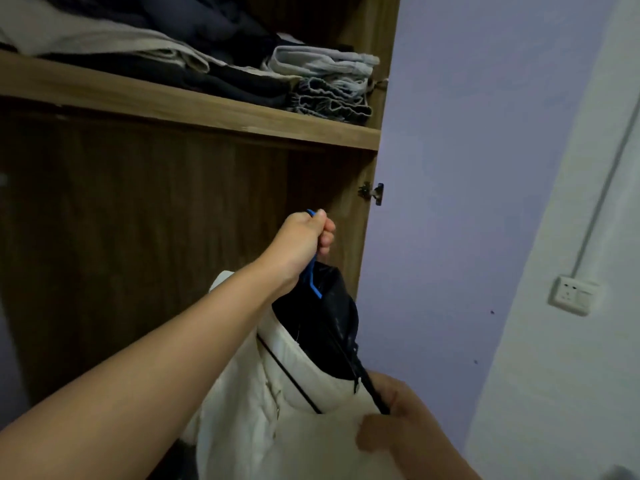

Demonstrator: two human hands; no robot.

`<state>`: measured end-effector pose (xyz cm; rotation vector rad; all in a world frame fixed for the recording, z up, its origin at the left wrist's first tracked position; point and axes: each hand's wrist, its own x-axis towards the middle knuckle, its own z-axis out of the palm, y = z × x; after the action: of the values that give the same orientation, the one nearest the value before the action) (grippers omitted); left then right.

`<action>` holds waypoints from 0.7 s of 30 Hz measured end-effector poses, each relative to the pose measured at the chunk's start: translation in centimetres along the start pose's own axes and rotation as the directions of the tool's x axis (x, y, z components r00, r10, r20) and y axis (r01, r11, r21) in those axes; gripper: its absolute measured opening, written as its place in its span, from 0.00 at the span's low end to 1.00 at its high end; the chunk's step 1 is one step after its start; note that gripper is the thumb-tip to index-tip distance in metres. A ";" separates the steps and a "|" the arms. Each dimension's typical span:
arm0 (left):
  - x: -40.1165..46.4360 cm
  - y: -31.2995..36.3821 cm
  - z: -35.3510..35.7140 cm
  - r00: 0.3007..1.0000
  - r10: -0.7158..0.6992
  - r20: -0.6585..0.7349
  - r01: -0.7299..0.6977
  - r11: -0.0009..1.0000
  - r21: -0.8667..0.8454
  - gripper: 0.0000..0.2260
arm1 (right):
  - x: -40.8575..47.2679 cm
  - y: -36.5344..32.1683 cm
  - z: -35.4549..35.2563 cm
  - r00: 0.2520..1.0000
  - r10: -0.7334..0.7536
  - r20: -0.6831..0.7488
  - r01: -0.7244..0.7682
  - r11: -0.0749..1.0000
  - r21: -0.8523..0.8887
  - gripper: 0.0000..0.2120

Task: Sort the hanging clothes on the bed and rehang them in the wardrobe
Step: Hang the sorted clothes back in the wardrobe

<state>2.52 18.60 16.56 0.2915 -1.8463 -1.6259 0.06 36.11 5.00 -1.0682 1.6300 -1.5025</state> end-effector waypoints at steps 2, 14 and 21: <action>1.8 -0.3 -0.5 0.999 0.007 -0.042 -0.003 0.997 0.083 0.14 | 2.4 -0.2 -1.0 0.998 -0.014 0.057 0.011 0.998 0.059 0.22; -2.0 -7.1 0.6 0.934 -0.213 -0.288 0.311 0.881 0.356 0.14 | 13.2 -1.0 -3.4 0.970 -0.076 0.229 0.054 0.993 0.101 0.28; 0.9 -8.6 -1.7 0.866 -0.240 -0.438 0.287 0.957 0.044 0.08 | 18.4 -0.6 -1.0 0.958 -0.041 0.283 0.080 0.989 -0.128 0.36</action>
<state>0.73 15.00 8.70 0.9128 -1.6002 -1.4840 -8.87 20.06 6.67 -1.3514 1.5288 -1.2237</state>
